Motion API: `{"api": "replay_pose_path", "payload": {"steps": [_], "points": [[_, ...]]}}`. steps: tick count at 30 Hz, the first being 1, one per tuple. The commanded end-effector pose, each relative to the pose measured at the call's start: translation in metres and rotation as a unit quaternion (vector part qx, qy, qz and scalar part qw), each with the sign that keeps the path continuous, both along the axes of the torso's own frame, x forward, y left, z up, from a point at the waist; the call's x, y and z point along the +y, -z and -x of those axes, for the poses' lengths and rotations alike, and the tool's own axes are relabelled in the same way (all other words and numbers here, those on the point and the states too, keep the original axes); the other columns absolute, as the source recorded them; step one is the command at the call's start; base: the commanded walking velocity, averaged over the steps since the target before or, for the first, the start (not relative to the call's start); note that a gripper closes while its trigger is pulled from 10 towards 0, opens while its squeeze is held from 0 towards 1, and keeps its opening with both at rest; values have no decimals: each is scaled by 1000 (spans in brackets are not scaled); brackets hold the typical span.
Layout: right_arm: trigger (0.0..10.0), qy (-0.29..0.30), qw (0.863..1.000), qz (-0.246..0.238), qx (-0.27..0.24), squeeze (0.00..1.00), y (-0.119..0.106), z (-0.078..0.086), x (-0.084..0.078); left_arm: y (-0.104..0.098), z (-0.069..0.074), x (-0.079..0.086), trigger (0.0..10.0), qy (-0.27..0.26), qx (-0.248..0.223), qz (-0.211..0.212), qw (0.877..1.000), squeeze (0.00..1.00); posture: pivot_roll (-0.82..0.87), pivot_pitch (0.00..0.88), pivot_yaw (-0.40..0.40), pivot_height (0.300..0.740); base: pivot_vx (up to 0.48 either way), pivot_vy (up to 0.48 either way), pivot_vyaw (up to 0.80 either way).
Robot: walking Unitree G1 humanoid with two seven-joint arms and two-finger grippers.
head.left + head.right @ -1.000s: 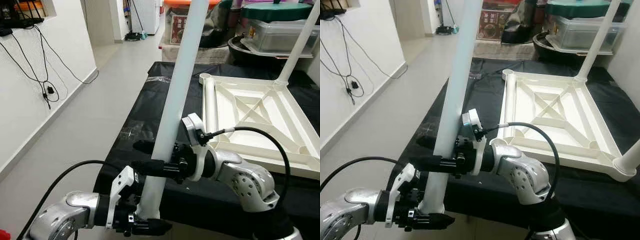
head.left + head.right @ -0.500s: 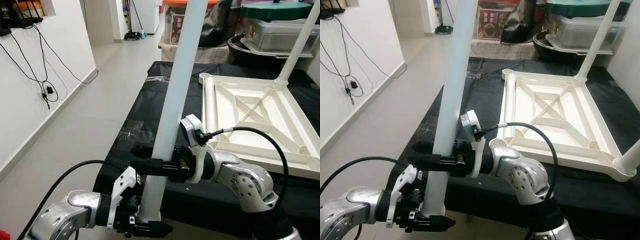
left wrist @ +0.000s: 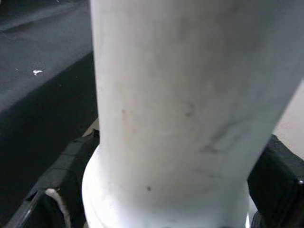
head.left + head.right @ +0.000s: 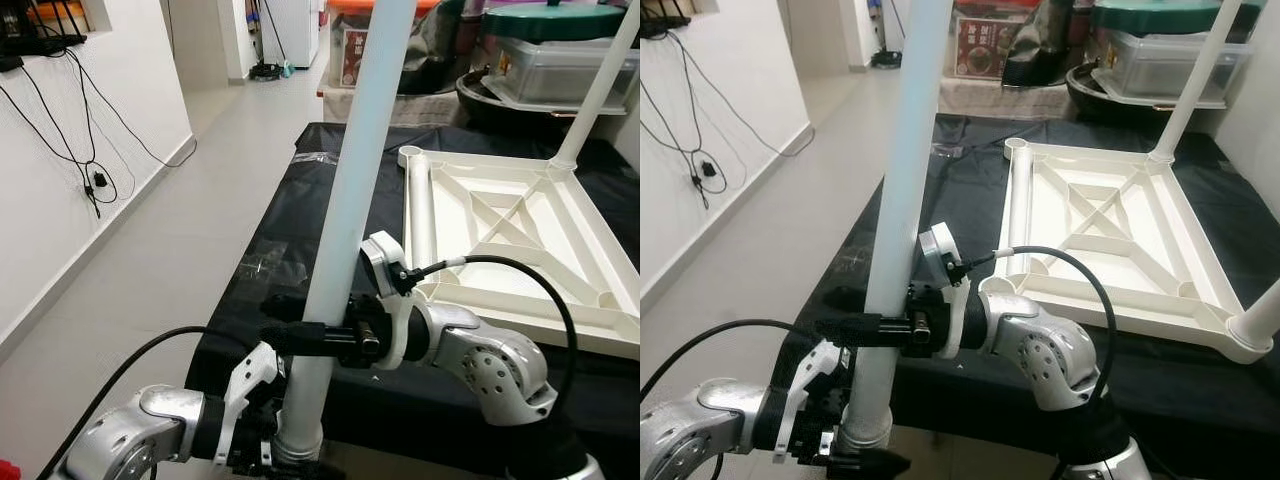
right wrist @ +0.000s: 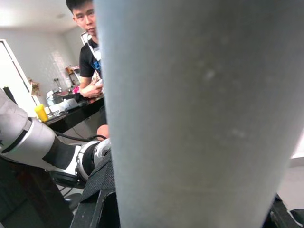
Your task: Building children table
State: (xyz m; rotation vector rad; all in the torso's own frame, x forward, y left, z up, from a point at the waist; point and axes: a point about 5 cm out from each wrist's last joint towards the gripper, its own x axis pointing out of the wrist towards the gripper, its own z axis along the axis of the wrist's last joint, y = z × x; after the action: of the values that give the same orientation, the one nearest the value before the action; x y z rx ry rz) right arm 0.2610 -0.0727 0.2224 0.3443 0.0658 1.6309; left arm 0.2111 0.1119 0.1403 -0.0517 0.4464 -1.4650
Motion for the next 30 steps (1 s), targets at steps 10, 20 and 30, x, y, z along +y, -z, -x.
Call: {"api": "replay_pose_path", "payload": {"steps": [10,20,30], "points": [[0,42,999,4,-31,0,-11,-15,-21,7,3,16,10000,-35,1,-28,999,0,97,74,5,740,0,0,0],[0,128,991,5,-48,0,-19,-33,-55,21,1,34,10000,-134,-3,-32,990,0,99,64,-1,740,0,0,0],[0,422,902,-44,-73,0,-29,-74,-87,5,-25,20,10000,-339,-112,34,934,0,97,54,-5,740,0,0,0]]}}
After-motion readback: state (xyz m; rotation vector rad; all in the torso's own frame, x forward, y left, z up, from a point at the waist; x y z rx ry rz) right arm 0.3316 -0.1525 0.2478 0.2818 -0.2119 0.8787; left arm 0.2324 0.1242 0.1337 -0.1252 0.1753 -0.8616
